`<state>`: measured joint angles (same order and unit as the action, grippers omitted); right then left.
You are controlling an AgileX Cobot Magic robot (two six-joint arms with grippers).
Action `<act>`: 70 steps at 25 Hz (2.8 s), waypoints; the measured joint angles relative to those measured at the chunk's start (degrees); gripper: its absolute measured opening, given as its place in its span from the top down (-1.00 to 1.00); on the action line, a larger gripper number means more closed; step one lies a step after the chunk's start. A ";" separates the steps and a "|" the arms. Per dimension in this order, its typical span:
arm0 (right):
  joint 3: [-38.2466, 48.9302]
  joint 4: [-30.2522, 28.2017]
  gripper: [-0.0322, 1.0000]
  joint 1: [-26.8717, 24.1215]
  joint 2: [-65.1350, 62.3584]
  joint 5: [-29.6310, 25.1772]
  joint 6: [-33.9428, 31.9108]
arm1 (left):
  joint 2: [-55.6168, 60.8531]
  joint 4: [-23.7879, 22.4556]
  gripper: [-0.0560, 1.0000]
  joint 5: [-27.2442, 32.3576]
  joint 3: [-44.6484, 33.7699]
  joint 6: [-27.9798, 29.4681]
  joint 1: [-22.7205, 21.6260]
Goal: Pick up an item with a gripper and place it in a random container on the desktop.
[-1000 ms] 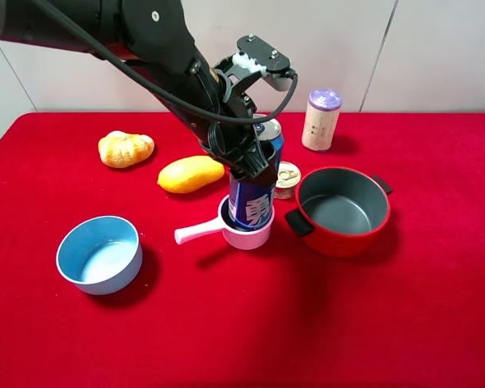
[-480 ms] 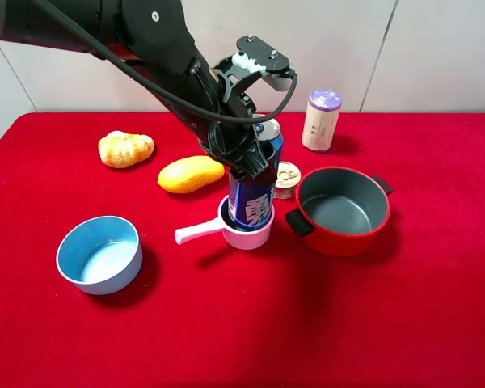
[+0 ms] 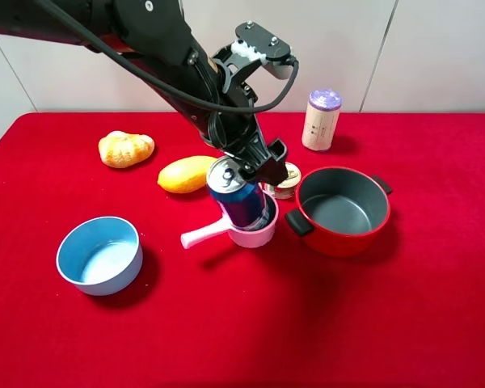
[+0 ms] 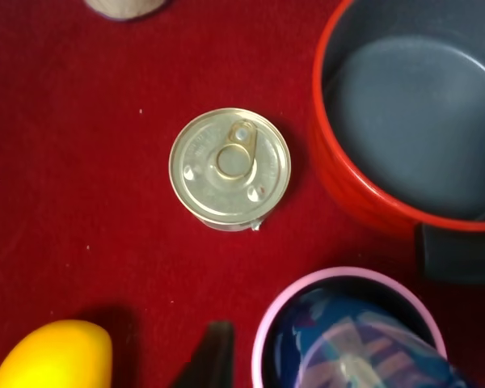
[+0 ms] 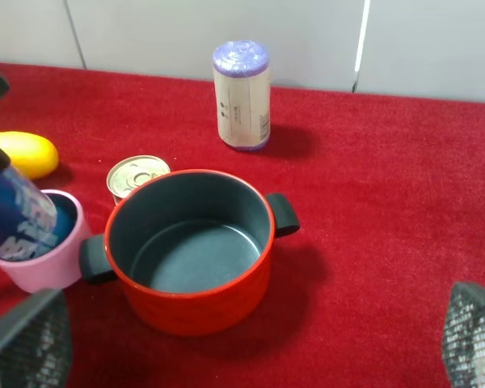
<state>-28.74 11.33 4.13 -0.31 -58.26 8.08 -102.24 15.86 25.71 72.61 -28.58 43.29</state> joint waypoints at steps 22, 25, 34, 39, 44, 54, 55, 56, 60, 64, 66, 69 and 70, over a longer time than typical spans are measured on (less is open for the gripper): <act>0.00 0.00 -0.41 0.00 0.00 0.00 0.00 | 0.00 0.20 -0.98 0.00 0.00 0.22 0.00; 0.00 0.00 -0.41 0.00 0.00 0.00 0.00 | 0.00 0.20 -0.98 0.00 0.00 0.36 0.00; 0.00 0.00 -0.41 0.00 0.00 0.00 0.00 | 0.00 0.20 -0.98 -0.05 0.00 0.53 0.00; 0.00 0.00 -0.41 0.00 0.00 0.00 0.00 | 0.02 0.20 -0.98 -0.05 0.00 0.53 0.00; 0.00 0.00 -0.41 0.00 0.00 0.00 0.00 | 1.96 0.12 -0.98 0.49 0.00 0.53 0.00; 0.00 0.00 -0.41 0.00 0.00 0.00 0.00 | 11.79 -3.98 -0.98 7.26 0.00 0.60 0.00; 0.00 0.00 -0.41 0.00 0.00 0.00 0.00 | 12.60 -4.16 -0.98 8.53 0.00 0.60 0.00; 0.00 0.00 -0.41 0.00 0.00 0.00 0.00 | 13.27 -4.23 -0.98 9.47 0.00 0.60 0.00; 0.00 0.00 -0.41 0.00 0.00 0.00 0.00 | 17.35 -5.24 -0.98 12.76 -1.26 0.60 0.00; 0.00 0.00 -0.41 0.00 0.00 0.00 0.00 | 22.65 -5.81 -0.98 13.71 -6.38 0.60 -0.57; 0.00 0.00 -0.41 0.00 0.00 0.00 0.00 | 26.00 -5.76 -0.98 13.89 -10.10 0.60 -1.72; 0.00 0.00 -0.41 0.00 0.00 0.00 0.00 | 30.53 -5.21 -0.98 13.94 -15.61 0.60 -3.73; 0.00 0.00 -0.41 0.00 0.00 0.00 0.00 | 32.11 -4.88 -0.98 13.94 -18.04 0.60 -4.74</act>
<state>-28.74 11.33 4.13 -0.31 -58.26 8.08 -70.13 10.98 39.66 54.56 -27.98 38.55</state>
